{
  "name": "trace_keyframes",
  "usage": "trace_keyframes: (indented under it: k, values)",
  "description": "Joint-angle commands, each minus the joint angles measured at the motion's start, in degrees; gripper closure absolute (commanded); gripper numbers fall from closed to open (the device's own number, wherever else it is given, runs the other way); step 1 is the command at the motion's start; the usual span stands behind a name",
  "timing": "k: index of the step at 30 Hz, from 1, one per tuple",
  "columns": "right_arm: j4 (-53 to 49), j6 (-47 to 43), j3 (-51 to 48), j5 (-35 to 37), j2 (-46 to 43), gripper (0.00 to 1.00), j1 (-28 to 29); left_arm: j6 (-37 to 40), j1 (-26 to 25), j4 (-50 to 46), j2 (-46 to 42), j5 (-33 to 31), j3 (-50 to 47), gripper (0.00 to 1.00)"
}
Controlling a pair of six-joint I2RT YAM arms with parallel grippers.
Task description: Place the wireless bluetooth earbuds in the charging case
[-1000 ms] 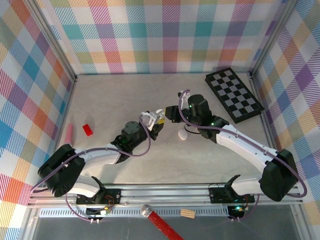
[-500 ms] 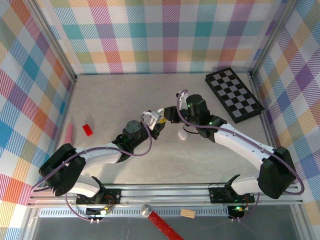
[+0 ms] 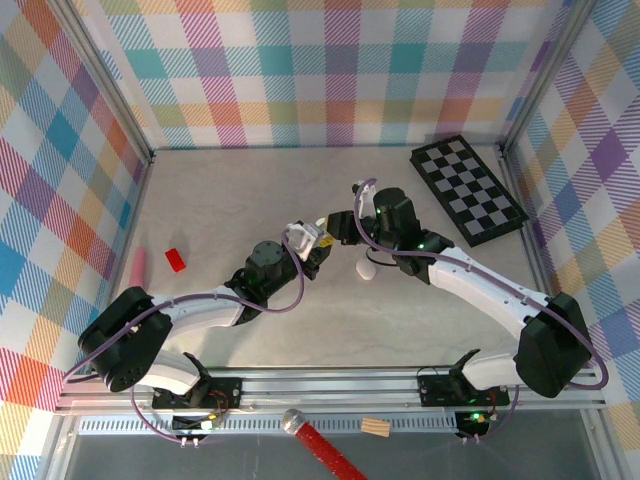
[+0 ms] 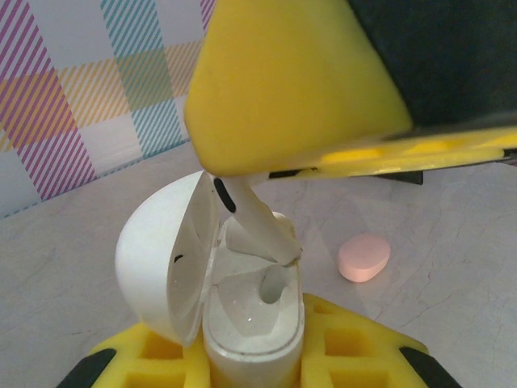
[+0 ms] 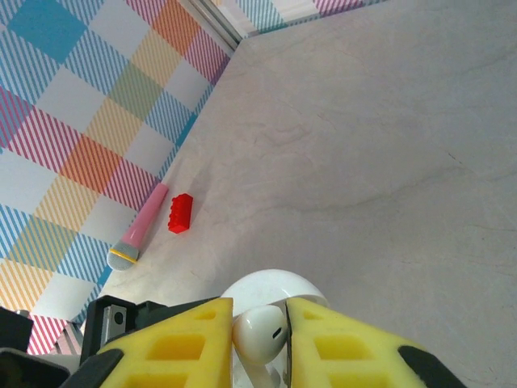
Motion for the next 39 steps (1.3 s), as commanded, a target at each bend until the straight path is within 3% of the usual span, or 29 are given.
trace_keyframes:
  k: [1, 20, 39]
  values:
    - [4.26, -0.26, -0.40, -0.98, -0.59, 0.78, -0.13, -0.66, -0.62, 1.51, 0.10, 1.57, 1.85, 1.00]
    - [5.42, -2.10, -2.37, -0.63, -0.87, 0.79, -0.20, -6.69, -0.67, -3.67, -2.89, 1.06, 4.40, 1.00]
    - [5.45, -3.37, -3.85, 0.69, -2.19, 0.79, -0.18, -7.45, -0.61, -4.75, -4.66, 0.53, 4.38, 1.00]
